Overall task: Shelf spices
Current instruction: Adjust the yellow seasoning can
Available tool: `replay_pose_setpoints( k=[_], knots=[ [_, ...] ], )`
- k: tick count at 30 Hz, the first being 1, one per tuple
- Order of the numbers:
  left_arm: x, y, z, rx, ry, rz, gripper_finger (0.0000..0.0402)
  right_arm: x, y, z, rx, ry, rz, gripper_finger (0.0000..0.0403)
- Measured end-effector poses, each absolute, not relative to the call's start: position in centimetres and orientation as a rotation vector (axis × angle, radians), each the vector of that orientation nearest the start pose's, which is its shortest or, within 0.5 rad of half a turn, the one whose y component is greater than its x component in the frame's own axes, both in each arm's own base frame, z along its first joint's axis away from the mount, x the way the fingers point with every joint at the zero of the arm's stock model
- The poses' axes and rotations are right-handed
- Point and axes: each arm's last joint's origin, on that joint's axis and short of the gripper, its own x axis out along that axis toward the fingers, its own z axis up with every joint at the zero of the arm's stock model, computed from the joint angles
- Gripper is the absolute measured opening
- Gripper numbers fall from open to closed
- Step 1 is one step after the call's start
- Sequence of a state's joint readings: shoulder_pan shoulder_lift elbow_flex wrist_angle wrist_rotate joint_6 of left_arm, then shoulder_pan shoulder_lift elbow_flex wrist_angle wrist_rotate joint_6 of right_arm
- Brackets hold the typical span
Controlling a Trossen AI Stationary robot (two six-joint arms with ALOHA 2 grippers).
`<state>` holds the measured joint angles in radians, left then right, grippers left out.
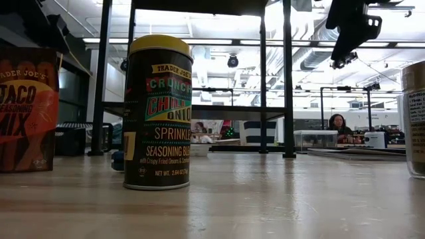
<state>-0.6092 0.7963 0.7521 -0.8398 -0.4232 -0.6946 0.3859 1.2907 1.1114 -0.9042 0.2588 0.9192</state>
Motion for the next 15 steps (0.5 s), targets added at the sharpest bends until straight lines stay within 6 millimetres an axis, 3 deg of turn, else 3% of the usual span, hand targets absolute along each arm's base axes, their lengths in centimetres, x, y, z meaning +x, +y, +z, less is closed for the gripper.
replay_pose_setpoints(
  k=[15],
  knots=[
    [12.35,-7.24,26.84,-0.212,0.789,0.074,0.0278,23.43,8.66,29.15,0.515,0.908,-0.337,0.0362]
  ],
)
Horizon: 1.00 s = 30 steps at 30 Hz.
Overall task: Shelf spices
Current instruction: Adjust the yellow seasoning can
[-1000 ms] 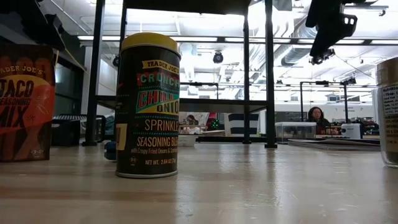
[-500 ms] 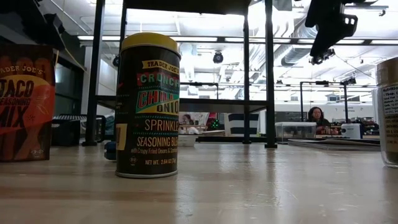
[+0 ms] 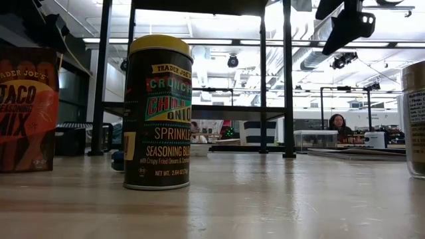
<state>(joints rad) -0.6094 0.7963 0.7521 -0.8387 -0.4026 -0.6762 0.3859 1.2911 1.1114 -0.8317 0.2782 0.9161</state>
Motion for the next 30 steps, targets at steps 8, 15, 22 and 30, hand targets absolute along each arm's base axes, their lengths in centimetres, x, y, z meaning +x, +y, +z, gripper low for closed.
replay_pose_setpoints(
  k=[8,15,22,30],
  knots=[
    [12.4,-7.3,26.9,-0.215,0.784,0.073,0.0278,23.8,8.8,29.4,0.543,0.865,-0.321,0.0362],
    [12.6,-7.4,26.8,-0.175,0.789,0.052,0.0278,27.5,11.0,28.5,0.683,0.779,-0.14,0.0362],
    [12.8,-7.7,26.6,-0.182,0.809,0.03,0.0278,35.3,13.8,26.0,0.423,0.839,-0.058,0.0362],
    [12.7,-7.8,26.6,-0.155,0.834,-0.03,0.0278,41.3,15.2,25.1,0.1,1.087,-0.011,0.0362]
  ],
)
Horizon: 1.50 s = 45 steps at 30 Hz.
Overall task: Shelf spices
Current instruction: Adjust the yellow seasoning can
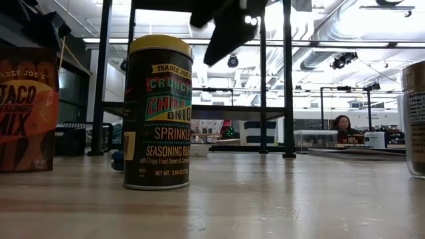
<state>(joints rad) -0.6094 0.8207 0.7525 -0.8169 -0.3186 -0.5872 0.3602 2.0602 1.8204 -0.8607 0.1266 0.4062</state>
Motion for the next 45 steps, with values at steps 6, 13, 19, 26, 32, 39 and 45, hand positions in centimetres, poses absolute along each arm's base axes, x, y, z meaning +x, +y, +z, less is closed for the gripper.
replay_pose_setpoints(
  k=[6,13,19,26,32,39,45],
  knots=[
    [12.6,-7.9,26.6,-0.234,0.863,-0.04,0.0278,40.9,15.0,26.4,0.03,1.19,-0.023,0.0362],
    [11.7,-8.5,26.1,-0.343,0.999,-0.093,0.0276,37.4,13.3,29.0,-0.03,1.316,-0.189,0.0362],
    [11.1,-11.3,25.3,-0.328,1.066,-0.166,0.0241,35.7,12.9,30.0,-0.075,1.359,-0.27,0.0362],
    [11.1,-15.6,24.2,-0.381,1.064,-0.174,0.0177,33.2,11.8,29.8,-0.072,1.402,-0.382,0.0362],
    [11.6,-16.8,25.8,-0.453,0.942,-0.082,0.0037,28.5,10.3,30.0,0.064,1.362,-0.47,0.0362],
    [12.2,-15.3,25.2,-0.423,0.869,0.155,0.0002,25.3,9.2,29.4,0.458,1.048,-0.456,0.0362],
    [13.5,-14.3,25.4,-0.458,0.906,0.175,0.0001,26.8,10.2,27.2,0.705,0.939,-0.273,0.0331]
  ],
)
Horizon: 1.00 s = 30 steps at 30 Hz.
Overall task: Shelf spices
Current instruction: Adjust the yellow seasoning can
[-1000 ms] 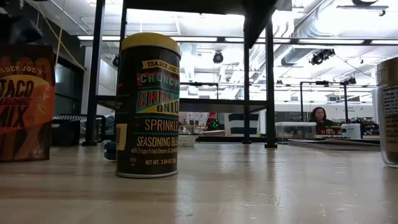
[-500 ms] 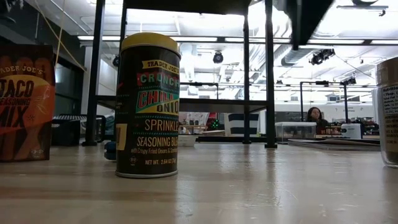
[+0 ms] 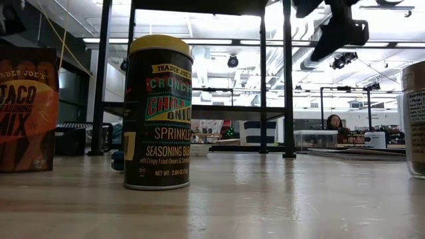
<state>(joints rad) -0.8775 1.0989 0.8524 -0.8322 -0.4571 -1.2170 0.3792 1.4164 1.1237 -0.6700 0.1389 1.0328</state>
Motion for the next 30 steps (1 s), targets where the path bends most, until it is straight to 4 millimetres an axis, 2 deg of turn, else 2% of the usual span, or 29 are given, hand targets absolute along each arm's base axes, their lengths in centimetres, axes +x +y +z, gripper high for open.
replay_pose_setpoints(
  k=[3,8,9,15,18,25,30],
  knots=[
    [13.6,-14.3,26.0,-0.445,0.901,0.163,0.0001,27.9,11.9,25.9,0.673,0.995,-0.165,0.0253],
    [13.1,-14.8,26.6,-0.48,0.805,0.193,0.0,30.7,13.6,24.6,0.624,0.95,-0.032,0.0043],
    [12.8,-15.0,26.5,-0.498,0.796,0.201,0.0,31.4,13.7,24.3,0.612,0.936,-0.004,0.0023],
    [11.3,-15.9,25.0,-0.584,0.839,0.228,0.0,34.7,13.1,20.0,0.578,1.012,0.01,0.0003],
    [11.0,-16.3,24.7,-0.586,0.874,0.235,0.0,36.3,13.1,18.4,0.6,0.993,0.029,0.0003],
    [10.4,-17.2,23.4,-0.523,1.01,0.229,0.0,38.5,14.2,17.0,0.639,0.995,0.13,0.0001],
    [10.2,-17.7,22.9,-0.526,1.019,0.244,0.0,39.5,14.9,16.3,0.631,0.975,0.149,0.0]
  ],
)
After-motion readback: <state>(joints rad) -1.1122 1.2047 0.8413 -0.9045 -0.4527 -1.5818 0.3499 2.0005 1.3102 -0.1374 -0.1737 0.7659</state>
